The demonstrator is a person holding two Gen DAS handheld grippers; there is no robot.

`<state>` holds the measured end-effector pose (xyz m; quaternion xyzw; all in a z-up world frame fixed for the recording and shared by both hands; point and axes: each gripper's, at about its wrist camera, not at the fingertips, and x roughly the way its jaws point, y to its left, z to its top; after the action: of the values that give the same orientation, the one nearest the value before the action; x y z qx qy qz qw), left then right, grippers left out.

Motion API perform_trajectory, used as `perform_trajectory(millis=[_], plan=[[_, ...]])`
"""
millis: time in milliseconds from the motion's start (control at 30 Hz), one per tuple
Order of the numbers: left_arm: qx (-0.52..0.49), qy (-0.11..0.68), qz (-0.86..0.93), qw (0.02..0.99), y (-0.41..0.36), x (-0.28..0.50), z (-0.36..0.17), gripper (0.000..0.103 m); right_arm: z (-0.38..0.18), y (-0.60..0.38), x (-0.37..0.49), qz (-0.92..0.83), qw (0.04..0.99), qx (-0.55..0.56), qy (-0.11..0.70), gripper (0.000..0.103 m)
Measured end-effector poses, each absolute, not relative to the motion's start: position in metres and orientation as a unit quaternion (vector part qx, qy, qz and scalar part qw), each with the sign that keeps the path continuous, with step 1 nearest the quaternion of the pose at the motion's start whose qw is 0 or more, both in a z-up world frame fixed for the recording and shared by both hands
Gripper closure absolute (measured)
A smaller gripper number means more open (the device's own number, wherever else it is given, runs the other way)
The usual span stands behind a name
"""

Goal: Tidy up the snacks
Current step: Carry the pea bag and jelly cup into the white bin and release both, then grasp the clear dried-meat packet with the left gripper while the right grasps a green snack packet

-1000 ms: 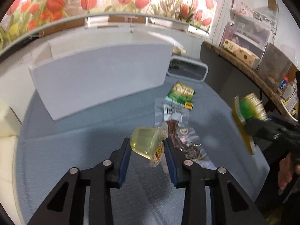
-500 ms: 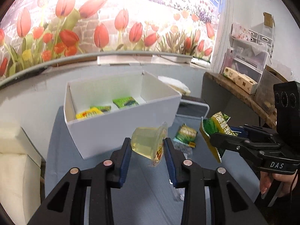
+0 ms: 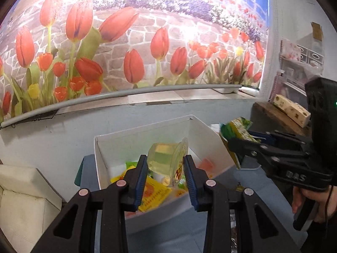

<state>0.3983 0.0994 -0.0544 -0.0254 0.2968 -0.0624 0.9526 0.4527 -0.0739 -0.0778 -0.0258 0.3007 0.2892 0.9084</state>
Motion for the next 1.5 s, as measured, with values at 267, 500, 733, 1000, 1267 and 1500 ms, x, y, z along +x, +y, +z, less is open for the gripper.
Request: perform_trajectory(millis=[267,500,733,1000,1267,1500], plan=[[-0.011,0.334,-0.058,0.941,0.105,0.426,-0.081,0.063,-0.102,-0.05,0.498,0.264,0.899,-0.057,0.345,0.052],[0.004,0.35,-0.041,0.936,0.108,0.428,-0.1,0.003,-0.099,-0.066,0.497,0.24,0.91,-0.028,0.338,0.0],[-0.022,0.355,-0.042,0.934,0.103,0.405,-0.1,0.0,-0.103,-0.11,0.458,0.233,0.908,-0.006,0.348,0.0],[0.0,0.36,-0.069,0.93,0.054,0.353,-0.116,0.0,-0.13,-0.188,0.41,0.175,0.911,0.048,0.371,0.0],[-0.022,0.396,-0.104,0.912,0.003,0.296,-0.168,0.0,-0.194,-0.19,0.404,0.166,0.892,-0.001,0.421,0.0],[-0.03,0.419,-0.12,0.9,-0.024,0.269,-0.191,0.0,-0.215,-0.176,0.434,0.183,0.881,0.001,0.436,0.0]])
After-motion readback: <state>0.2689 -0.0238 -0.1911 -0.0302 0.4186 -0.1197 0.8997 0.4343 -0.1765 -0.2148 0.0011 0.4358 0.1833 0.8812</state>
